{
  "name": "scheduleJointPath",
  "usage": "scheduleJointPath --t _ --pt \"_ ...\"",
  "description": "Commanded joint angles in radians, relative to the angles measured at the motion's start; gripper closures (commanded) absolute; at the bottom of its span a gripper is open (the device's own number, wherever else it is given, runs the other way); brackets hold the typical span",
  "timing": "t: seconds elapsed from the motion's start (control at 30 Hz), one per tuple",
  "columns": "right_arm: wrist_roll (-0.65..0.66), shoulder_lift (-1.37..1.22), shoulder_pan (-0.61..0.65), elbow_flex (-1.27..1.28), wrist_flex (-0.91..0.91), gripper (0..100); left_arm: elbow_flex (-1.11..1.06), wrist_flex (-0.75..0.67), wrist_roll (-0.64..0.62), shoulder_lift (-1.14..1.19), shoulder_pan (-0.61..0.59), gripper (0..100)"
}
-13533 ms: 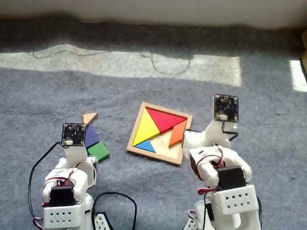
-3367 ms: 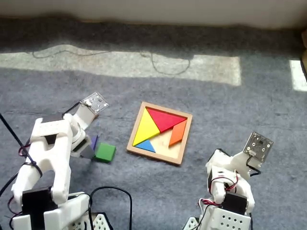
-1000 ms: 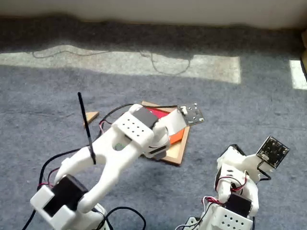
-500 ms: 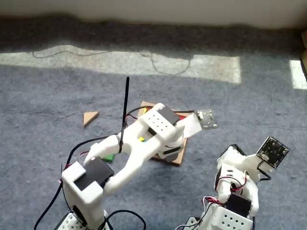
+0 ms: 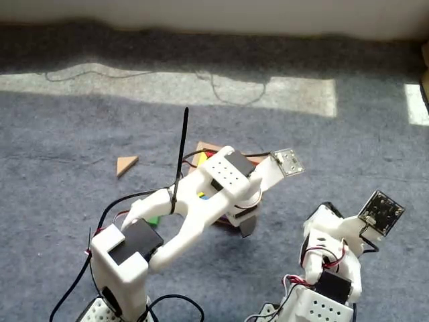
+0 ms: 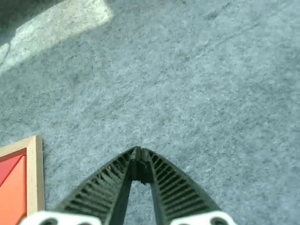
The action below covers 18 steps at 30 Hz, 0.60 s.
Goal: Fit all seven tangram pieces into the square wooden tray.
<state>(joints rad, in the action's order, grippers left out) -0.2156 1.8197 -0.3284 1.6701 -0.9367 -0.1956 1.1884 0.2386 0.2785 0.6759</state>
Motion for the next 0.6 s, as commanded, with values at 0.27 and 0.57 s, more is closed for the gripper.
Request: scheduleJointPath --t 0.27,0.57 --pt "0.011 0.016 -0.01 0.114 0.021 99.3 -0.01 -0.011 -0.011 -0.183 -0.053 70" --pt "0.011 0.016 -0.01 0.114 0.019 99.3 -0.122 -0.104 -0.009 -0.22 -0.091 70"
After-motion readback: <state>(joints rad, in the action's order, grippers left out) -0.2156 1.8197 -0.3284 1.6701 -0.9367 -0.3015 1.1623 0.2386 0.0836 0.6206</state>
